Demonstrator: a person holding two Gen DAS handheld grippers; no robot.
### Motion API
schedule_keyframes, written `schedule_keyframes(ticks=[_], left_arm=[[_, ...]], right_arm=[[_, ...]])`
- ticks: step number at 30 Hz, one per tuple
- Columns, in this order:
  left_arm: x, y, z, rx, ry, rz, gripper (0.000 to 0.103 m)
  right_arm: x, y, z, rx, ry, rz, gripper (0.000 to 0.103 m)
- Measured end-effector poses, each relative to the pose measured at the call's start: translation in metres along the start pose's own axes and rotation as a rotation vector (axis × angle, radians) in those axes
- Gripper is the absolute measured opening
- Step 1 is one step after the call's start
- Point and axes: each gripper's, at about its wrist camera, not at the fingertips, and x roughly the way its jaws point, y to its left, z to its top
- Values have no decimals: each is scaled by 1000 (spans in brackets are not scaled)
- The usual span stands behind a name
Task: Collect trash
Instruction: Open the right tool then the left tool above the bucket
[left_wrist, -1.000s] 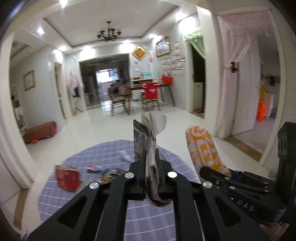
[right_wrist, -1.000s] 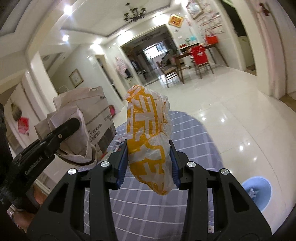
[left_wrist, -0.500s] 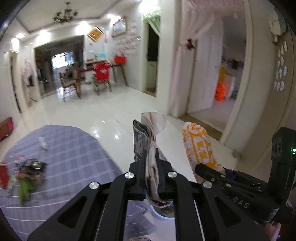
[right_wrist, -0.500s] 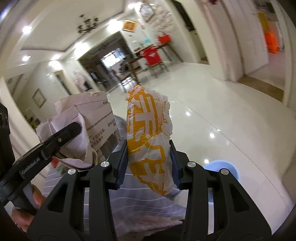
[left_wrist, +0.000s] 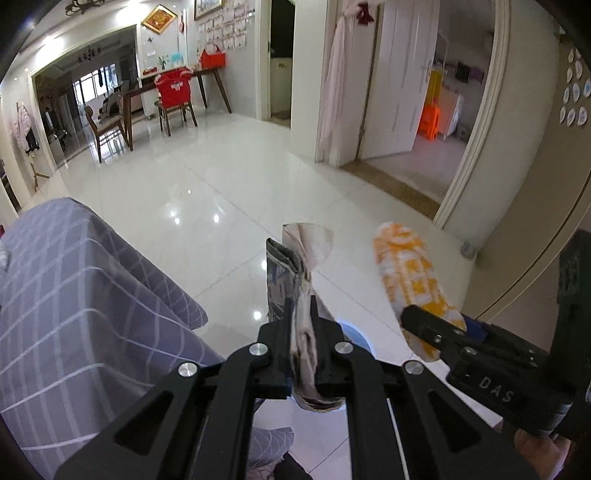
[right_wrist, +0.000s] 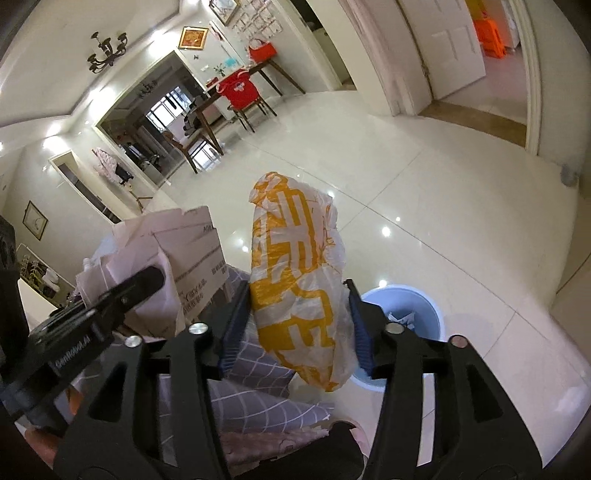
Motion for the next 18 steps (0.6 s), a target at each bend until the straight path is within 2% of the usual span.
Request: schedule_keyframes(ticks=[1,2,4,10,18], left_arm=[[7,-2,1,-5,10,0,6],[12,0,2,-14,23,-7,6],[23,-1,0,-19,44,-5,6],[45,-10,-1,-4,80,-10,6],[53,-27,0,27,105,-35,7]], right_arm=[[9,-4,1,0,7,-24,67],[16,-8,1,5,18,-51,69],[25,-13,5,30,32,-50,69],[10,-22,-3,66,10,-60,69],[-7,-27,-8,67,-28,-58,70]])
